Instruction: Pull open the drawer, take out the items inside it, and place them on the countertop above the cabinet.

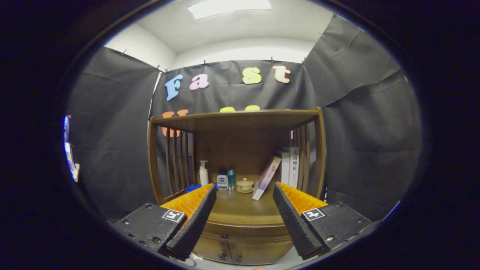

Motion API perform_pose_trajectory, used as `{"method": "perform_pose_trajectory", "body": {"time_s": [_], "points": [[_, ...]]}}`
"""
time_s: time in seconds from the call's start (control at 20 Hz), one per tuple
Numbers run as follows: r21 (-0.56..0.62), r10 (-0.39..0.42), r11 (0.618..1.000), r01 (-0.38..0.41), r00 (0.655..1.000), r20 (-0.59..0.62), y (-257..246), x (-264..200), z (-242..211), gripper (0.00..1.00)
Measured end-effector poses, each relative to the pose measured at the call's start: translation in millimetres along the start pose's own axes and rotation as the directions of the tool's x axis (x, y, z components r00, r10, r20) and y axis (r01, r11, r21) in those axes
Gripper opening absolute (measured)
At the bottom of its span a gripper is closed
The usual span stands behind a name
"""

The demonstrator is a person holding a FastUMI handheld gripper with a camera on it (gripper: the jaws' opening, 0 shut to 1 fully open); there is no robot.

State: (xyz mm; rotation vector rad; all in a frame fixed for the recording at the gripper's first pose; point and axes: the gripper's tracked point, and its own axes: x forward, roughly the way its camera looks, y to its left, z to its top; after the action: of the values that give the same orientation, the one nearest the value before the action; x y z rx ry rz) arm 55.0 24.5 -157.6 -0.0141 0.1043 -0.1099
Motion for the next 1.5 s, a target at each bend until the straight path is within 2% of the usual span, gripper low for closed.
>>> {"method": "perform_pose_trajectory", "body": {"time_s": [0.35,0.5,0.65,0.85,0.95,1.2,1.25,1.3,1.5], "points": [[0.038,0.014,0.999,-0.009,0.991,-0.135,48,51,-131,0.99],[0.049,0.012,0.999,-0.002,0.978,-0.206,54,67,-180,0.99],[0.04,0.001,0.999,0.01,0.966,-0.26,54,86,-224,0.94],[0.051,-0.039,0.997,0.057,0.95,-0.309,49,104,-258,0.81],[0.067,-0.051,0.995,0.079,0.939,-0.339,46,113,-274,0.68],[0.08,-0.071,0.991,0.103,0.939,-0.337,46,128,-279,0.5],[0.078,-0.089,0.99,0.122,0.938,-0.336,45,126,-281,0.45],[0.072,-0.105,0.988,0.135,0.939,-0.329,44,131,-278,0.37],[0.101,-0.119,0.982,0.158,0.941,-0.316,44,129,-279,0.3]]}}
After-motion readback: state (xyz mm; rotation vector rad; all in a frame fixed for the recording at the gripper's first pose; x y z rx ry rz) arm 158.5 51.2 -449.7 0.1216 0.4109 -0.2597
